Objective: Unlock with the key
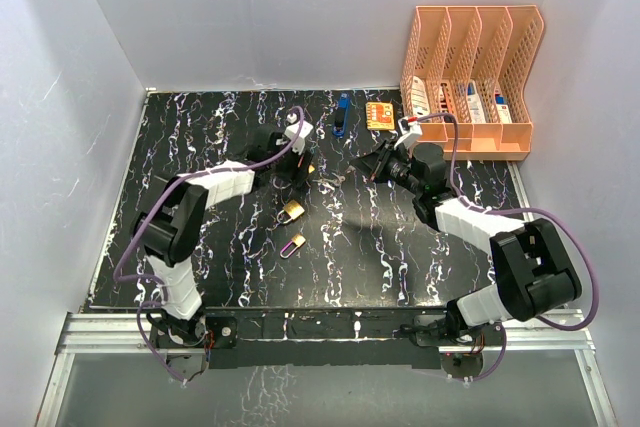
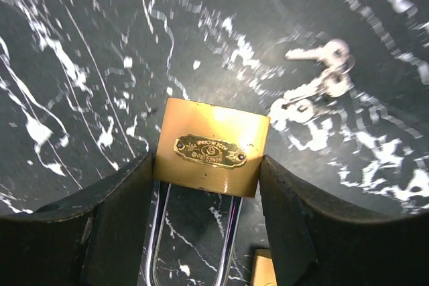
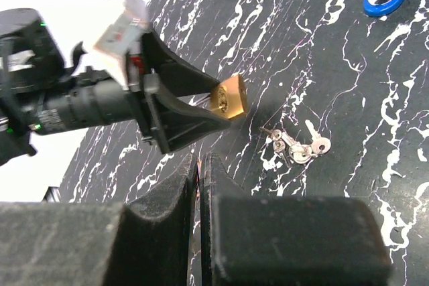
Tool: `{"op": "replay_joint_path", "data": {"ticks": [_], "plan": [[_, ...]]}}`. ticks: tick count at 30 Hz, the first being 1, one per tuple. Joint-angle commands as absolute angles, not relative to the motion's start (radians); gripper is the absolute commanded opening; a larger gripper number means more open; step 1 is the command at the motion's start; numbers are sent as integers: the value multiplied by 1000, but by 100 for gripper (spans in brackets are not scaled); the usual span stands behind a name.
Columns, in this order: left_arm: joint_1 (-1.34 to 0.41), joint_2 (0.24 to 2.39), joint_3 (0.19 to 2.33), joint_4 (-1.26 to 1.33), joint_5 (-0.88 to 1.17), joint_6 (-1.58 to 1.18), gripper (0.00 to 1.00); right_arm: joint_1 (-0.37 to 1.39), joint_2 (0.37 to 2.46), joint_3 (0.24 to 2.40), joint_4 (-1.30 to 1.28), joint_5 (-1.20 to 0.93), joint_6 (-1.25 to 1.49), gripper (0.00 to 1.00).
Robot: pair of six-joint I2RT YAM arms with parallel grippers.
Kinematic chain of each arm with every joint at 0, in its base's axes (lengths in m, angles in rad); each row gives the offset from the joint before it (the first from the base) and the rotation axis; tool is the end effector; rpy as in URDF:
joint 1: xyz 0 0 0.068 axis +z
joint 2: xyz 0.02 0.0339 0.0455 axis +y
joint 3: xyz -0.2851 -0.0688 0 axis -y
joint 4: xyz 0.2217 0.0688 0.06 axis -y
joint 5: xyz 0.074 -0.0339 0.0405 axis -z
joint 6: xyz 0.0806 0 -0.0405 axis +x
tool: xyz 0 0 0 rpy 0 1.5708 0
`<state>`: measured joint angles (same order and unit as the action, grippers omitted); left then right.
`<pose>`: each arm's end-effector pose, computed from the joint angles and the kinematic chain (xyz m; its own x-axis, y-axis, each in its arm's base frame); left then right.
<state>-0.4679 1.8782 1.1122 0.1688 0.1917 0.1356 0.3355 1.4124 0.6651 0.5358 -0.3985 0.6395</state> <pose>0.3807 -0.2096 0.1887 -0.4184 0.3601 -0.8338 0.6459 0.7634 0.0056 0.2951 0.1360 0.2572 -0.5539 0.3894 -0.7359 -0.4126 0.6393 0.6489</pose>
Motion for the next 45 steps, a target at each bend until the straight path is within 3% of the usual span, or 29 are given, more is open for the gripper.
{"op": "replay_joint_path", "data": {"ticks": [1, 15, 27, 45], "plan": [[-513, 1676, 1089, 350, 253, 125, 0, 333, 1416, 677, 664, -351, 661, 0], [-559, 1496, 712, 907, 431, 119, 0, 341, 1386, 629, 767, -293, 759, 0], [-562, 1557, 629, 1234, 501, 125, 0, 389, 1370, 613, 782, -294, 800, 0], [-564, 1601, 591, 1373, 579, 144, 0, 421, 1300, 568, 805, -212, 815, 0]]}}
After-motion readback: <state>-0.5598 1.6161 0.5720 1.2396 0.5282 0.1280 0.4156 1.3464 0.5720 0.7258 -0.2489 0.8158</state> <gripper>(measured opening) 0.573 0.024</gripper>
